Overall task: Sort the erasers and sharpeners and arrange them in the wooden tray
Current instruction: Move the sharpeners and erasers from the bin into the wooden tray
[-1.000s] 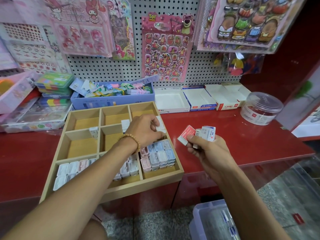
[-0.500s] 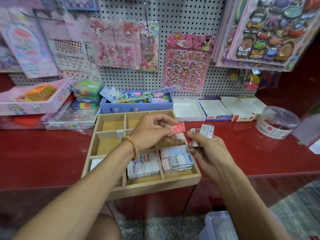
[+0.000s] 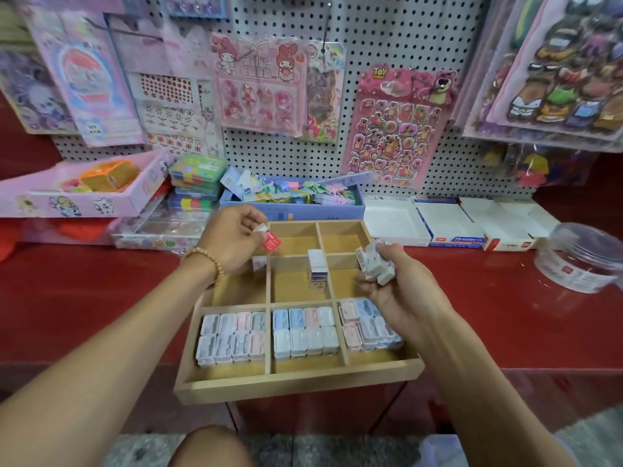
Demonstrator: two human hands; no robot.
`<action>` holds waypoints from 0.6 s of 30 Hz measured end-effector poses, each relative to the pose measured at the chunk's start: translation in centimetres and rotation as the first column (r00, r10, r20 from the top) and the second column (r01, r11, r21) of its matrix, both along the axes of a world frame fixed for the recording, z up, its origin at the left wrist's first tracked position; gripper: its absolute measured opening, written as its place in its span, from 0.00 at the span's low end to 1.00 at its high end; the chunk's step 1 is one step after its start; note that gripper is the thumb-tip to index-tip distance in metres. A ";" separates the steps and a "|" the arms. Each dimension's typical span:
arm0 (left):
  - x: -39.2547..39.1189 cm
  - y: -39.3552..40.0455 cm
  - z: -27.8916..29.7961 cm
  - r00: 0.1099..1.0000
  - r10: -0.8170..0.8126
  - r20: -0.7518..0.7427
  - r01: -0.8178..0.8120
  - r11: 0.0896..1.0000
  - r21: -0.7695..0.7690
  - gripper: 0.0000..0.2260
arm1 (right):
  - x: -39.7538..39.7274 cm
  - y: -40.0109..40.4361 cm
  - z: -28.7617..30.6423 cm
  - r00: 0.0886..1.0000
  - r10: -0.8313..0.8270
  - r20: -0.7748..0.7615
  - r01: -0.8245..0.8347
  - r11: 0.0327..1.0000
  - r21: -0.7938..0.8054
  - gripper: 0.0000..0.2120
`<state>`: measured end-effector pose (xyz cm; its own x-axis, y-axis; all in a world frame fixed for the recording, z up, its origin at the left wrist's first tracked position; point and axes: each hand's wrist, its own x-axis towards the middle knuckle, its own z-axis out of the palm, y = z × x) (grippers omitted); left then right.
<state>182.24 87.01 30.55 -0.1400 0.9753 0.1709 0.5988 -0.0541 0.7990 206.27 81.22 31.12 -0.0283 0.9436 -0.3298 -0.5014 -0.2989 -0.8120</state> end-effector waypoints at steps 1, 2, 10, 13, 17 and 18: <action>-0.6 0.6 -0.1 0.999 -0.002 -0.036 0.003 1.000 0.010 0.08 | -0.5 0.4 0.0 1.000 0.005 0.001 -0.005 1.000 0.002 0.07; -1.2 1.3 -0.2 0.998 -0.007 -0.069 0.008 1.000 0.014 0.08 | -1.0 0.8 -0.1 1.000 0.003 -0.003 -0.003 1.000 -0.001 0.07; -3.1 6.7 -2.0 0.935 -0.045 -0.351 0.034 0.999 -0.037 0.05 | -4.1 3.4 -0.7 0.999 0.021 -0.033 -0.022 0.999 -0.026 0.07; -2.8 8.1 -3.2 0.912 -0.060 -0.406 0.041 0.998 -0.057 0.05 | -4.5 4.1 -0.8 0.998 0.031 -0.056 -0.032 0.999 -0.013 0.06; -2.3 9.3 -4.1 0.879 -0.046 -0.475 0.037 0.999 -0.028 0.05 | -4.7 4.4 -1.0 0.997 0.049 -0.067 -0.049 0.999 0.001 0.06; -2.3 9.6 -4.2 0.871 -0.045 -0.489 0.038 0.999 -0.023 0.05 | -4.6 4.5 -1.0 0.996 0.055 -0.065 -0.055 0.998 0.006 0.06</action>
